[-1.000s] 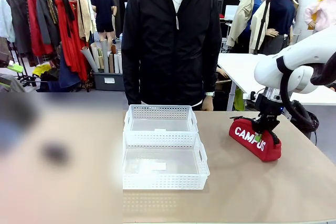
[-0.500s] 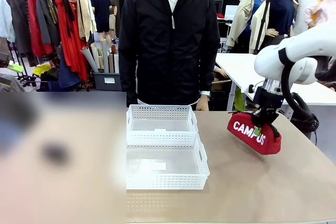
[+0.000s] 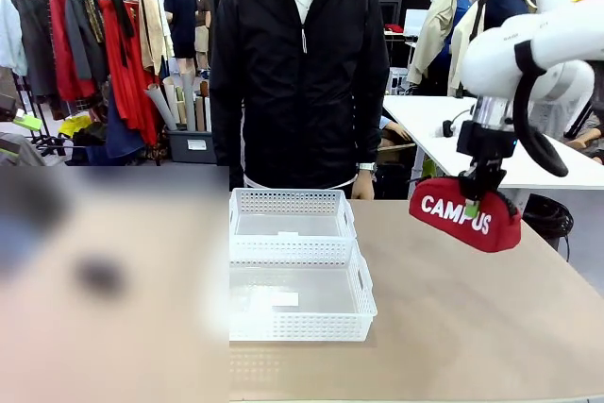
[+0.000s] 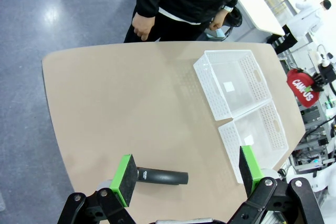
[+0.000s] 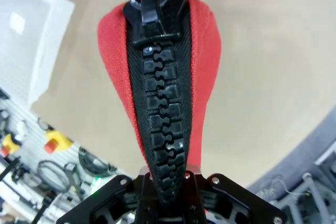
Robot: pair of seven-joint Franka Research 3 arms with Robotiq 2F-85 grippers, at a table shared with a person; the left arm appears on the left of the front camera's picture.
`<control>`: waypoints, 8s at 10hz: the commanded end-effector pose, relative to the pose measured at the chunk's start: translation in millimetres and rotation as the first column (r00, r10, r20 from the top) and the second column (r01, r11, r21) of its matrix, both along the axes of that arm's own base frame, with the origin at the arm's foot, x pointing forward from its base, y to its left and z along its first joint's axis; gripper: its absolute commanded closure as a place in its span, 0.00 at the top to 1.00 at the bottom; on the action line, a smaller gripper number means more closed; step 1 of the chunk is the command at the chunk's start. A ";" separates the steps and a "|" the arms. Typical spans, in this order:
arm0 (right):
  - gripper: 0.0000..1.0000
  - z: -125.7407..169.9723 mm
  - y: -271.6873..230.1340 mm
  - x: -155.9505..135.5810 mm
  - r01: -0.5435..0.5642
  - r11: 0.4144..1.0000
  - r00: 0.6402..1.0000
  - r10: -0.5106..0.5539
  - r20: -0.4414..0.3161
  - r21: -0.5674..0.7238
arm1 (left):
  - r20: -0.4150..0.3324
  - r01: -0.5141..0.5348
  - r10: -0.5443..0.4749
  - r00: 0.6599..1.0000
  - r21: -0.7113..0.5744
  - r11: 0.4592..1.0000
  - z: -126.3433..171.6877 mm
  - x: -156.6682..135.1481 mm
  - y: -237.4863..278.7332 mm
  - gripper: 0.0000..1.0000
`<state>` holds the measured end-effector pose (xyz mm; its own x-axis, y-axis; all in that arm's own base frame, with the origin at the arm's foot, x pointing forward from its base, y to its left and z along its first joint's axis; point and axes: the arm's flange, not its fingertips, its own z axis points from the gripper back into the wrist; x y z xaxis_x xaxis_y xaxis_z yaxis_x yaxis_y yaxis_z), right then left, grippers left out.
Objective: Distribute items into two baskets.
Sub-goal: Pick up the Pencil pouch that the person points to, then move the picked Pencil pouch towards the Organizing basket indicated by the person, stopping as directed.
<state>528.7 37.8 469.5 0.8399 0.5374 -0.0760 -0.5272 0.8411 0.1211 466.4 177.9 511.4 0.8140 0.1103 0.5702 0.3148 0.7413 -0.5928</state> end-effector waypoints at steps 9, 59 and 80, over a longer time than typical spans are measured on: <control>0.00 102.9 2.6 -57.9 -0.257 0.966 0.966 0.257 -0.004 0.022 | 0.002 -0.002 0.002 1.000 0.001 1.000 0.1 0.2 0.1 1.00; 0.00 19.4 106.4 51.2 -0.566 0.819 0.824 0.565 0.039 0.097 | 0.002 -0.002 0.002 1.000 0.001 1.000 0.1 0.2 0.1 1.00; 0.00 100.8 17.4 -62.5 -0.509 0.847 0.856 0.517 -0.018 0.157 | 0.002 -0.002 0.002 1.000 0.001 1.000 0.1 0.2 0.1 1.00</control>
